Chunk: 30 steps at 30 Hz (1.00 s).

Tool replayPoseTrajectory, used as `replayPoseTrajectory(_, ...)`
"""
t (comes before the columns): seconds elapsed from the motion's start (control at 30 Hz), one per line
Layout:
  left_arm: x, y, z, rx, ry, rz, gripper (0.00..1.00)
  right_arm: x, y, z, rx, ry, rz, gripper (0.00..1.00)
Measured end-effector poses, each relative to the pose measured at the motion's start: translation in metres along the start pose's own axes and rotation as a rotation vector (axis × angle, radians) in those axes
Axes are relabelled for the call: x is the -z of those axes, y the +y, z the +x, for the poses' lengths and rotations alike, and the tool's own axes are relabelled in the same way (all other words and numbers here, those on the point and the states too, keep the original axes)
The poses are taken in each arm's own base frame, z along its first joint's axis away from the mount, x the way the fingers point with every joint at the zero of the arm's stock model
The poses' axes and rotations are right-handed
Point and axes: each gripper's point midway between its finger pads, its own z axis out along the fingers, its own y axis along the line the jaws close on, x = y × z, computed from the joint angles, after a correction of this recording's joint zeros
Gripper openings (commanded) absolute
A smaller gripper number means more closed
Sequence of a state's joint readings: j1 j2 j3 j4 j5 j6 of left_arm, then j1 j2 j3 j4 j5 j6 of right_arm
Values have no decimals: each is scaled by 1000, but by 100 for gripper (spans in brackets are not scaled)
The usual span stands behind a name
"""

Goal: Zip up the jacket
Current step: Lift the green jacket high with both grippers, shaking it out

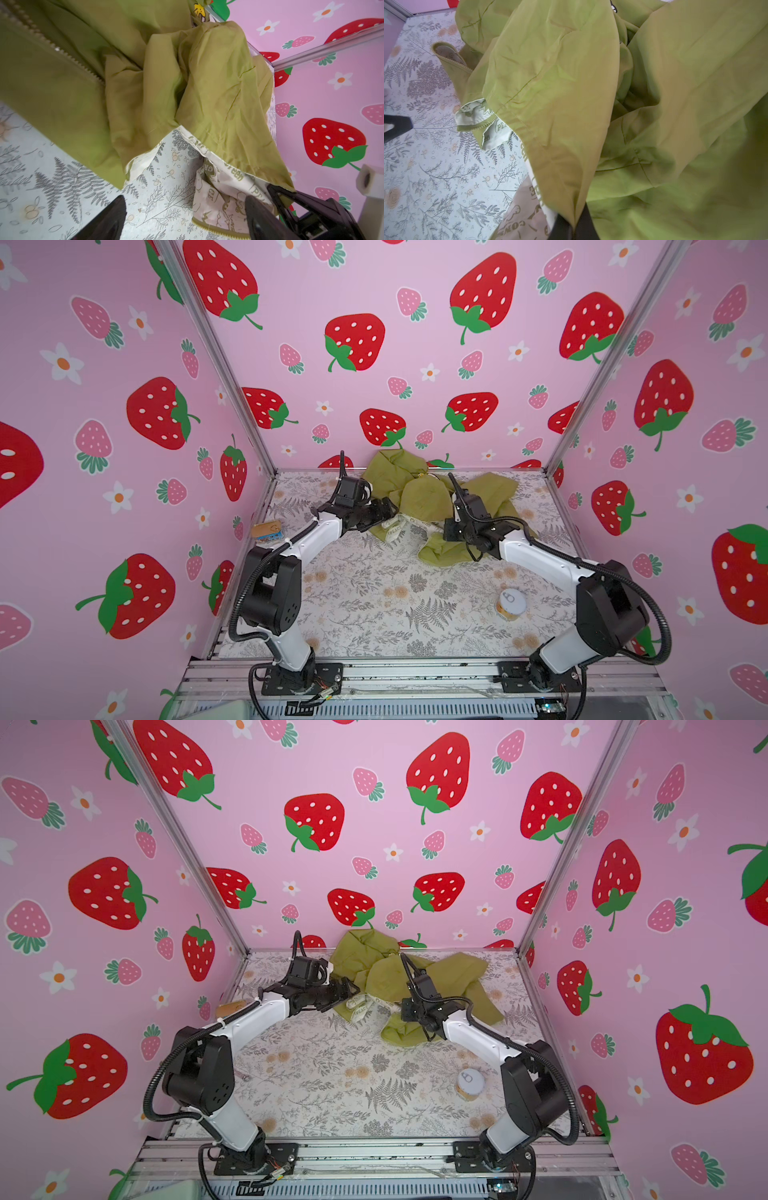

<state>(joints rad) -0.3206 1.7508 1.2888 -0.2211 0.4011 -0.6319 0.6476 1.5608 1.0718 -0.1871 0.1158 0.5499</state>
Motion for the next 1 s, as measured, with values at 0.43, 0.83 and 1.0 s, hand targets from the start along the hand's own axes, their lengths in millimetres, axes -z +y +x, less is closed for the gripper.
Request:
replayPoseTrajectory(0.43, -53, -35, -20, -109, 62, -39, 90, 2, -14, 20, -29, 11, -24, 2)
replayPoseTrajectory(0.83, -107, -23, -18, -144, 163, -89, 49, 2, -12, 18, -33, 6, -44, 2)
replayPoseTrajectory(1.0, -108, -36, -18, -153, 186, -34, 13, 2, -11, 17, -35, 4, -53, 2)
